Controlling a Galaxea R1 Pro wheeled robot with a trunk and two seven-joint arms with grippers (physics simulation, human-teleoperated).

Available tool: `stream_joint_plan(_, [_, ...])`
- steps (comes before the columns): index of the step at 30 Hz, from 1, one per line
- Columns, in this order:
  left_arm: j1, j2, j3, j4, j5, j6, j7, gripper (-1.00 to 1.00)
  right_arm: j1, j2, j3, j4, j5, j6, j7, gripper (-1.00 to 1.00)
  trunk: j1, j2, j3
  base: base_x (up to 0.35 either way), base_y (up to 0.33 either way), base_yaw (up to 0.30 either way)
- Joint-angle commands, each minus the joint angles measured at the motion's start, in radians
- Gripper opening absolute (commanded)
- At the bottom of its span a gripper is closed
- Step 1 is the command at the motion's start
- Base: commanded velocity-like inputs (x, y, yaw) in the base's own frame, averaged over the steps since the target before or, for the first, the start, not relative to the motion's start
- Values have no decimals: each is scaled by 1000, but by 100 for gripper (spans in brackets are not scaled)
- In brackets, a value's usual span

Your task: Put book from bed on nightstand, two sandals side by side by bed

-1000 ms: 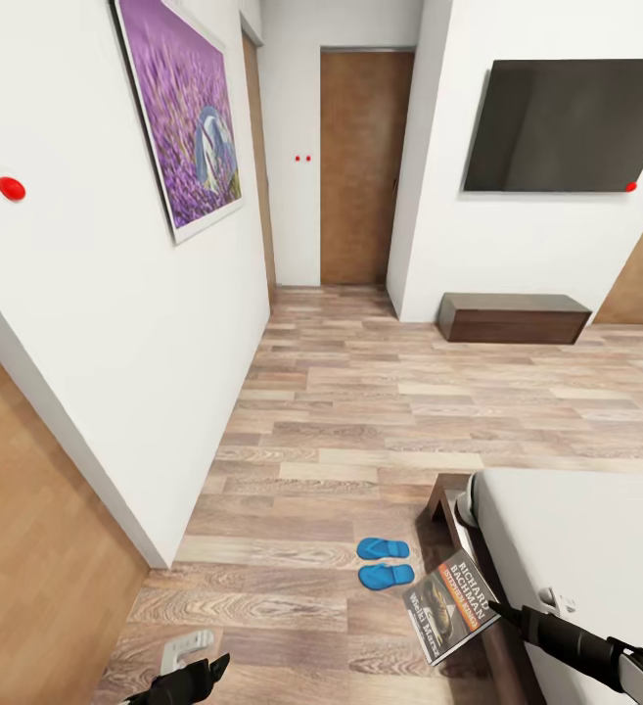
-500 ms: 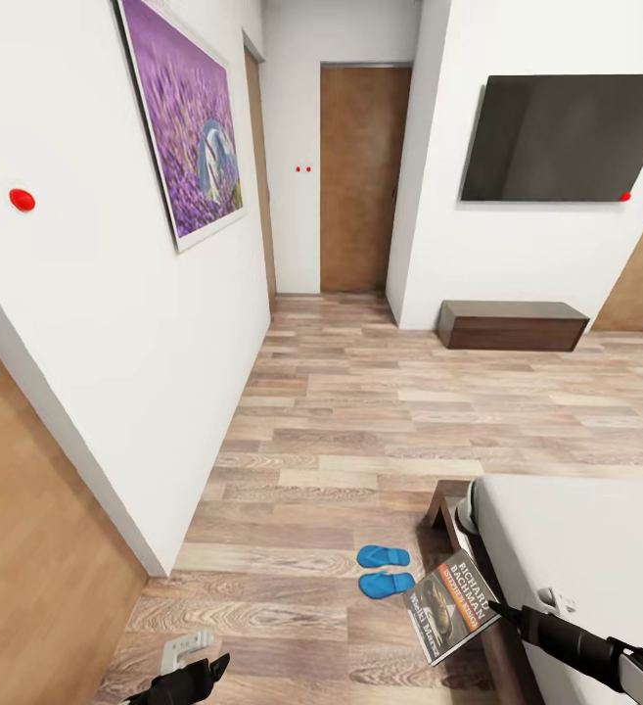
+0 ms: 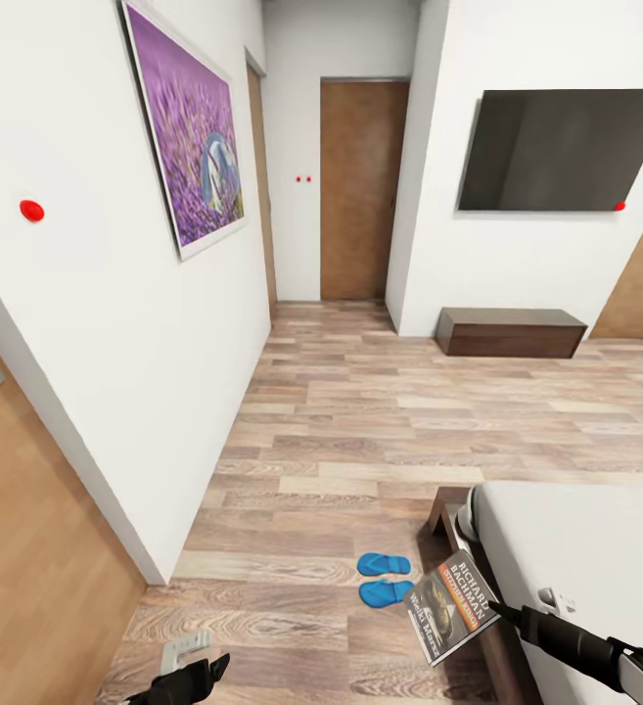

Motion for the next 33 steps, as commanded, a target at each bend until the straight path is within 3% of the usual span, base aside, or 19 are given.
stream_joint_plan(1, [-1, 0, -8, 1, 8, -4, -3, 100, -1, -1, 5, 0, -11, 10, 3, -100, 0, -1, 0, 0, 0, 0])
stream_joint_plan(33, [-1, 0, -9, 1, 8, -4, -3, 100, -1, -1, 5, 0, -11, 10, 2, -100, 0, -1, 52, 0, 0, 0])
